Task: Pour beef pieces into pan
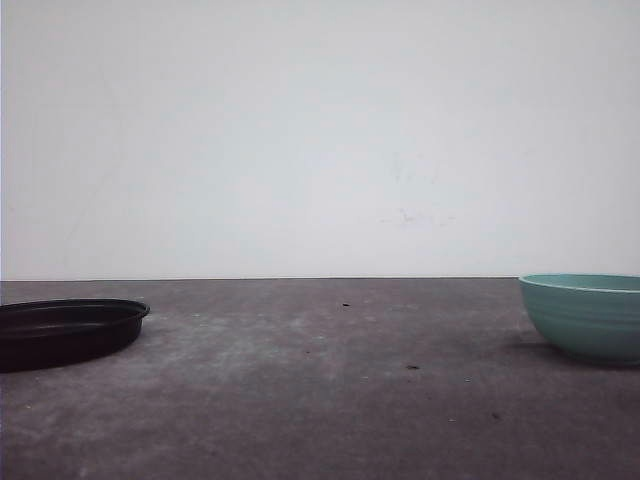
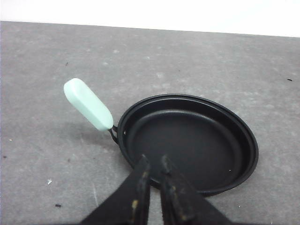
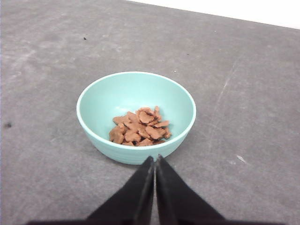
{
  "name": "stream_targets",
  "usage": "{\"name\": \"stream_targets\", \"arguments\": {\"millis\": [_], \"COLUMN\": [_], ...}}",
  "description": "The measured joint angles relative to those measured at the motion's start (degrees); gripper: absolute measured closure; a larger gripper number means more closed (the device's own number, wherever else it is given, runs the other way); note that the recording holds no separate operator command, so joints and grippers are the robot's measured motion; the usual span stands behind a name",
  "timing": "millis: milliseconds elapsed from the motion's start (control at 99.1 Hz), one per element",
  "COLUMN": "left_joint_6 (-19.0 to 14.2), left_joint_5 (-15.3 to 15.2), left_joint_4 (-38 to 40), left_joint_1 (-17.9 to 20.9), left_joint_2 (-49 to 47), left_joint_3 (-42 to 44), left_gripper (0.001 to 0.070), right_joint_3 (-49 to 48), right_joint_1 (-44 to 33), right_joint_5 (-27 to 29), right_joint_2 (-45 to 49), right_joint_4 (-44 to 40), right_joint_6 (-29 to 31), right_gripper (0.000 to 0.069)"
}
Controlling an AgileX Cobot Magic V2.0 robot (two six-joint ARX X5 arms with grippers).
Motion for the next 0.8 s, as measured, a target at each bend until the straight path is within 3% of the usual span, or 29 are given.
{"name": "stream_targets", "arguments": {"millis": [454,555,797], "left_joint_6": [0.0,-0.2,-11.5], "left_joint_5": [0.0,0.0,-0.7], "left_joint_4": [0.0,0.0,0.0], "left_joint_1": [0.0,0.0,0.0], "left_joint_2": [0.0,0.0,0.0], "left_joint_3": [0.0,0.0,0.0], "left_gripper": [0.0695,0.0695,0.0695], "right_joint_3": [0.0,0.0,0.0], "right_joint_1": [0.0,0.0,0.0], "right_joint_5": [0.2,2.5,9.0], "right_joint_2": [0.0,0.0,0.0], "right_joint_4": [0.7,-0.3,-0.4], "right_joint_6": [2.5,3.7,8.4], "right_gripper": [0.0687,0.0687,0.0687]}}
